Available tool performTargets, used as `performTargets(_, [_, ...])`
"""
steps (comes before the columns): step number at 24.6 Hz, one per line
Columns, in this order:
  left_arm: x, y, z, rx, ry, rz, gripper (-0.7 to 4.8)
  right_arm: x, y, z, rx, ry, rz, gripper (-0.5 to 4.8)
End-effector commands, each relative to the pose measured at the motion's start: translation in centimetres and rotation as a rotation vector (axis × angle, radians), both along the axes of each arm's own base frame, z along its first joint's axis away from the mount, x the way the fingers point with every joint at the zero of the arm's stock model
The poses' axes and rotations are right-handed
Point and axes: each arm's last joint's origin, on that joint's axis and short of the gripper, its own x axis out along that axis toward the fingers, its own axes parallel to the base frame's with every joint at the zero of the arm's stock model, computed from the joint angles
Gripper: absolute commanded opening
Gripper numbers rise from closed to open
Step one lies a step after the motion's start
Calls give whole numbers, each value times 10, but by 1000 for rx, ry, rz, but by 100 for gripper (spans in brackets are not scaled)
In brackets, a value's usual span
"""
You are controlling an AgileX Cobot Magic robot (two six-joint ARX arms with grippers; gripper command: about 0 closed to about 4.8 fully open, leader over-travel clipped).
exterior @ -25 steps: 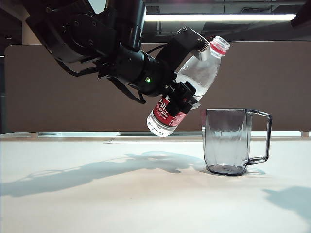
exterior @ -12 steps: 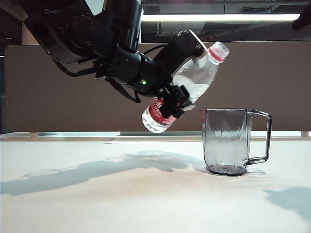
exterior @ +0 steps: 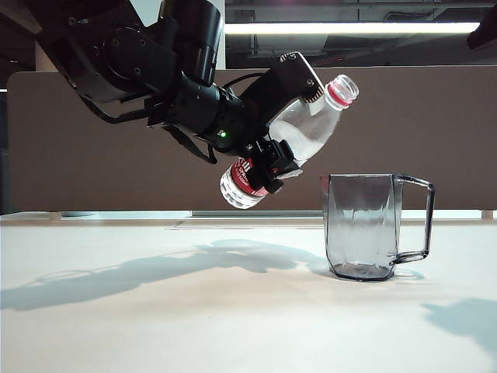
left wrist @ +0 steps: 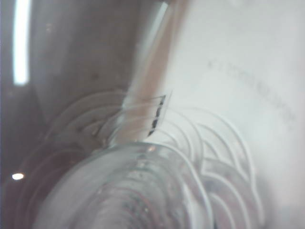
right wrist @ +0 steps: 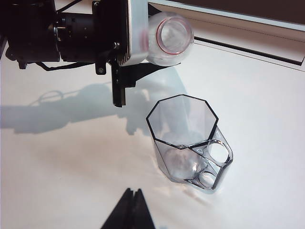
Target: Pick up the mineral water bottle with the left hand on the table and pour water into the mug until it's half full.
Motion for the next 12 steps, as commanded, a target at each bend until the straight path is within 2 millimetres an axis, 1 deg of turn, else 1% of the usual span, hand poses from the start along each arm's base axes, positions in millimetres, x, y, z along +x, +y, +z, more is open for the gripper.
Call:
performTargets(1, [0,-2,14,-14,-107,-14,273,0,0,3,8,-19,2,-8])
performTargets(8, [-3,-6,14,33,-150,-36,273,0,0,3,8,-18,2,-8])
performTargets(12, [-1,-8,13,26,-172,-37,273,0,0,3,8,-19,2,-8])
